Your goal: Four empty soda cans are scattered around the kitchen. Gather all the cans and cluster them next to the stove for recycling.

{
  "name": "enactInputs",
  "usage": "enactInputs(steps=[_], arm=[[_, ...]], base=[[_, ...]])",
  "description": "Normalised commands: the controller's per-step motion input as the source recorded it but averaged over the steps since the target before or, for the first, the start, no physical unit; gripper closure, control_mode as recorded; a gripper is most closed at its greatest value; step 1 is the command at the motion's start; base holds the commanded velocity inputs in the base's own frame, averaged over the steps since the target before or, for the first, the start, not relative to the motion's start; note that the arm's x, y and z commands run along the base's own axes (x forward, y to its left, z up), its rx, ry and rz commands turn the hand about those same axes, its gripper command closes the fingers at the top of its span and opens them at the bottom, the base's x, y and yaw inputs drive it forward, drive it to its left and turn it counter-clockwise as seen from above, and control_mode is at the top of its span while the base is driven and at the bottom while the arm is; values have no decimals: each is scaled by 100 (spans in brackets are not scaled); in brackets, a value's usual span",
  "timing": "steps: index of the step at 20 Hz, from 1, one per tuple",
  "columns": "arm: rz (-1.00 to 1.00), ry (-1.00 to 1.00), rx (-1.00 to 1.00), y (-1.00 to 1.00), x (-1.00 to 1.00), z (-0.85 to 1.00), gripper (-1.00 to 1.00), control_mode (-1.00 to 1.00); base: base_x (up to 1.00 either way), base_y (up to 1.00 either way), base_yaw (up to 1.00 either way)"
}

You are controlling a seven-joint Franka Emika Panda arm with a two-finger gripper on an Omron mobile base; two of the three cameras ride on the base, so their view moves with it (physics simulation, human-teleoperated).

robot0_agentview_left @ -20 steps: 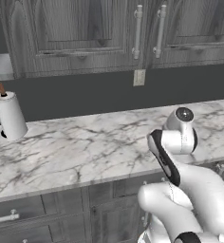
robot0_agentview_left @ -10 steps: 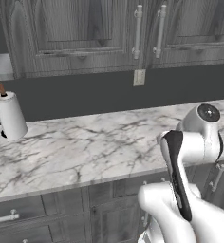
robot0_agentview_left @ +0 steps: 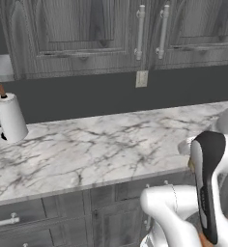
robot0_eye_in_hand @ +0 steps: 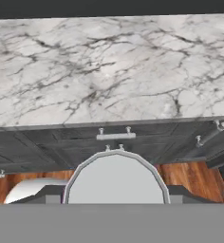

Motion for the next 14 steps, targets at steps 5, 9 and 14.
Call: enactInputs(steps=[5,9,14], arm=[[0,0,0,0,0,0,100,100],[0,0,0,0,0,0,100,100],[0,0,0,0,0,0,100,100]], base=[[-95,59,0],[-88,100,2],[-35,100,10]])
